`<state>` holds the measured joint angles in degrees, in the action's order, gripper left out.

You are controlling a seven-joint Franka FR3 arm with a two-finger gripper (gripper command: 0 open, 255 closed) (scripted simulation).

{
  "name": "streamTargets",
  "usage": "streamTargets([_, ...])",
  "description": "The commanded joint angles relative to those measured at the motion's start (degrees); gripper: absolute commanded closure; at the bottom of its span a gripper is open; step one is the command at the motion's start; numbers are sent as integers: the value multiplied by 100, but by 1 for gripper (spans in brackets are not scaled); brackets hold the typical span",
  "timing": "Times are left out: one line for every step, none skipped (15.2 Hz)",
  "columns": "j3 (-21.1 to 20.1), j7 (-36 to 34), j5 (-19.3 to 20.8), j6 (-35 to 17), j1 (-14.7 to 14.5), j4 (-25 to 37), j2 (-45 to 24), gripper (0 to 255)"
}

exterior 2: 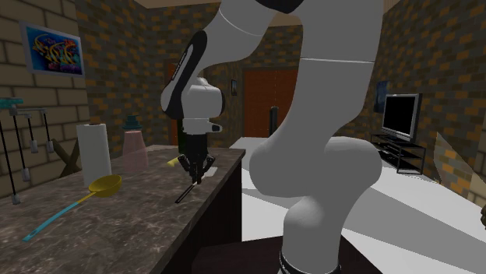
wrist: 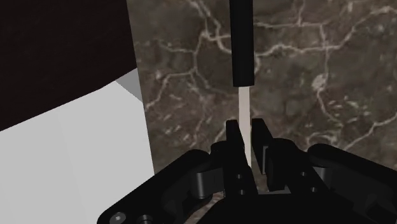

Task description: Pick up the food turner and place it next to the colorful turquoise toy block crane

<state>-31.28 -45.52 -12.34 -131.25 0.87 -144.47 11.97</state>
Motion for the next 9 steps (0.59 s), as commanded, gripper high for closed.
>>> streamTargets([0, 0, 0, 0, 0, 0, 0, 255])
streamTargets([0, 0, 0, 0, 0, 0, 0, 255])
streamTargets([0, 0, 0, 0, 0, 0, 0, 255])
streamTargets([0, 0, 0, 0, 0, 0, 0, 255])
streamTargets([0, 0, 0, 0, 0, 0, 0, 255])
streamTargets([0, 0, 0, -1, 0, 0, 0, 255])
streamTargets([16, 16, -21, 91, -7, 32, 63, 255])
streamTargets([32, 30, -39, 182, -12, 66, 123, 255])
streamTargets([49, 43, -55, 272, -18, 101, 182, 255])
